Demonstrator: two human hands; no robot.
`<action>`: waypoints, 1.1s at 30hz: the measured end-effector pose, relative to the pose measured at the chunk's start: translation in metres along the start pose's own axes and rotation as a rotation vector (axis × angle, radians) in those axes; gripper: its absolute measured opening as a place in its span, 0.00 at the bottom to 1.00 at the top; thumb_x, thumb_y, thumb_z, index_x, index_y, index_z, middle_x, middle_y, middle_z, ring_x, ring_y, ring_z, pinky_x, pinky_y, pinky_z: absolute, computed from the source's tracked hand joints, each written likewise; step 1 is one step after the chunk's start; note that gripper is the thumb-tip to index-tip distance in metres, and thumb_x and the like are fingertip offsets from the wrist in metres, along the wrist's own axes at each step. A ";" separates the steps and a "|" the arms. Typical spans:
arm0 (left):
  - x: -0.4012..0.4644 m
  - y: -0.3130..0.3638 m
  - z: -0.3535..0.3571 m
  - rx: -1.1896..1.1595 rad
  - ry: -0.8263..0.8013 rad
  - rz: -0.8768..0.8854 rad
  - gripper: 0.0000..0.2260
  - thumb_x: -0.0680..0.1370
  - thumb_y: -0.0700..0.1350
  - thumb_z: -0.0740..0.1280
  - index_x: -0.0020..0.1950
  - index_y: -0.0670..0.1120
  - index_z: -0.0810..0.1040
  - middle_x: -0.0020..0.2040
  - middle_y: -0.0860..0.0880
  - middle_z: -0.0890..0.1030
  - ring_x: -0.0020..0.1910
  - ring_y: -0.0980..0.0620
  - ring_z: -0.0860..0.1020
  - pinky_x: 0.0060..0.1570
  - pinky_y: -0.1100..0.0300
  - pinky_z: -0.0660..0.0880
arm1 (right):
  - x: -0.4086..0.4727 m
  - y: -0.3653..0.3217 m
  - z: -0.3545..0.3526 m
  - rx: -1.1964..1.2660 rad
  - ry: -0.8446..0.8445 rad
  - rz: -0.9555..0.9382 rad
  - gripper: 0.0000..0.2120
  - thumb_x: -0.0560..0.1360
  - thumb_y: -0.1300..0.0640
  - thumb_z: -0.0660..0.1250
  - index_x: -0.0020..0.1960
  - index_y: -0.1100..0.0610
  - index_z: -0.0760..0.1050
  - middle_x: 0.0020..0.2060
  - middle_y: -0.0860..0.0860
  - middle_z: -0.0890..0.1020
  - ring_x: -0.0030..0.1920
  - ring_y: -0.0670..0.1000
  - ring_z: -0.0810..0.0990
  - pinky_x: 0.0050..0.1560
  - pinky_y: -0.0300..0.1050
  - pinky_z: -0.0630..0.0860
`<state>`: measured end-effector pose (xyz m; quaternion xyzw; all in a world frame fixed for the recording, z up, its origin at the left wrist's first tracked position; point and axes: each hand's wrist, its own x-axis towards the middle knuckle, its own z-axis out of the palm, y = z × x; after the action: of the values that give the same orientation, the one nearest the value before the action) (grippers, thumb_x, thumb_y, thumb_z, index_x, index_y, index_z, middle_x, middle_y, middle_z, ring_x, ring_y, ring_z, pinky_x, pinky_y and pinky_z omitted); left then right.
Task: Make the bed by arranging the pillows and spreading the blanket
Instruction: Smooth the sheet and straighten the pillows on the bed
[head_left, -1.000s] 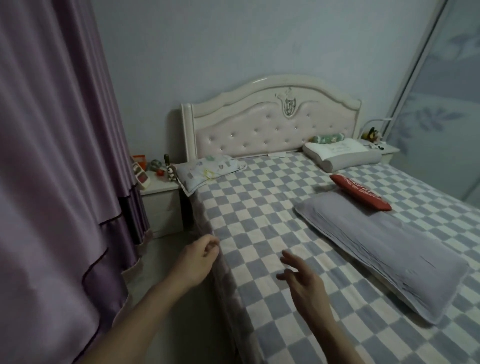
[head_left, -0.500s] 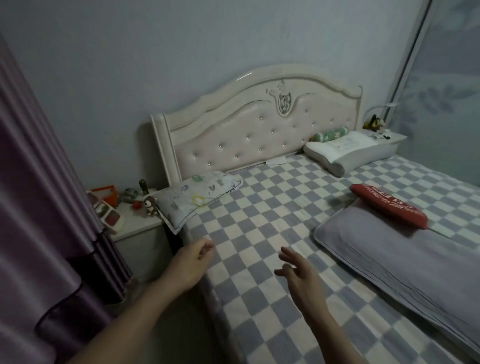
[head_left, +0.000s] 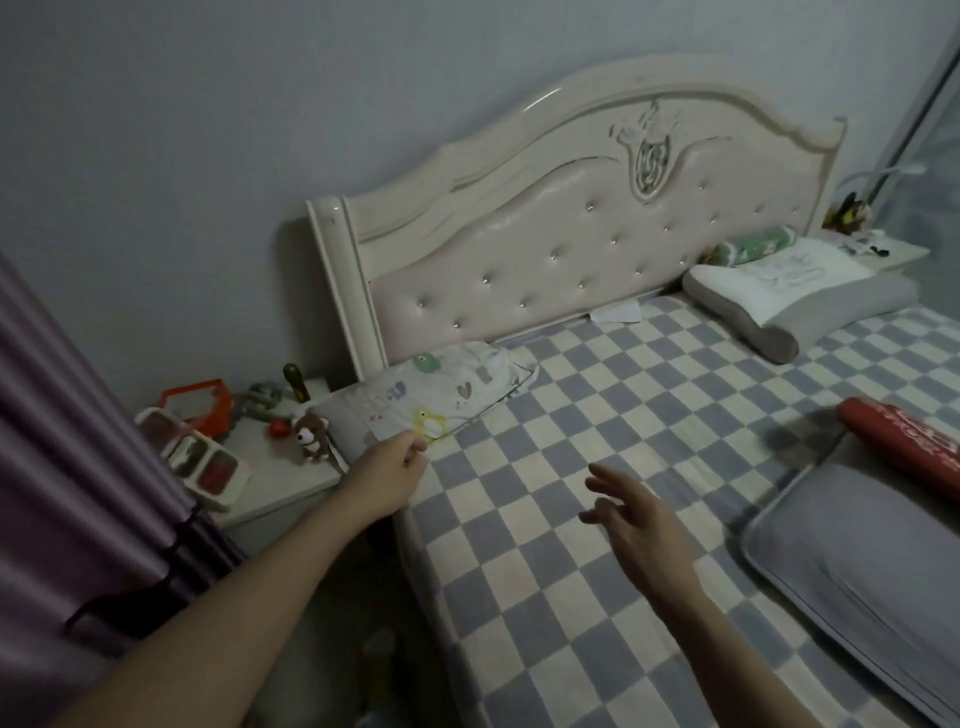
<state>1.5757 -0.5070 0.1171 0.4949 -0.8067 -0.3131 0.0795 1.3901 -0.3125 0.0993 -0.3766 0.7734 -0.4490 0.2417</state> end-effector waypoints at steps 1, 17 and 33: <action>0.034 -0.007 -0.003 0.014 -0.016 0.003 0.12 0.79 0.45 0.58 0.62 0.46 0.73 0.60 0.45 0.77 0.58 0.47 0.74 0.60 0.53 0.71 | 0.025 -0.001 0.015 0.000 0.008 0.016 0.18 0.80 0.61 0.57 0.68 0.48 0.67 0.59 0.44 0.76 0.44 0.35 0.79 0.38 0.27 0.73; 0.409 -0.145 0.037 0.396 -0.326 -0.023 0.26 0.75 0.58 0.62 0.65 0.40 0.65 0.64 0.39 0.69 0.62 0.40 0.70 0.60 0.46 0.70 | 0.321 0.004 0.223 0.090 0.037 0.434 0.18 0.79 0.64 0.56 0.67 0.52 0.69 0.55 0.47 0.76 0.43 0.41 0.81 0.41 0.30 0.76; 0.464 -0.143 0.055 0.569 -0.325 0.348 0.13 0.77 0.47 0.58 0.55 0.40 0.73 0.55 0.41 0.78 0.52 0.44 0.77 0.43 0.57 0.70 | 0.334 0.042 0.255 0.201 0.009 0.589 0.17 0.79 0.62 0.57 0.67 0.53 0.68 0.59 0.51 0.78 0.47 0.45 0.81 0.40 0.29 0.75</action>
<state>1.4274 -0.9221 -0.0939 0.2965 -0.9356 -0.1326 -0.1384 1.3560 -0.6971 -0.0714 -0.1085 0.8020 -0.4355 0.3941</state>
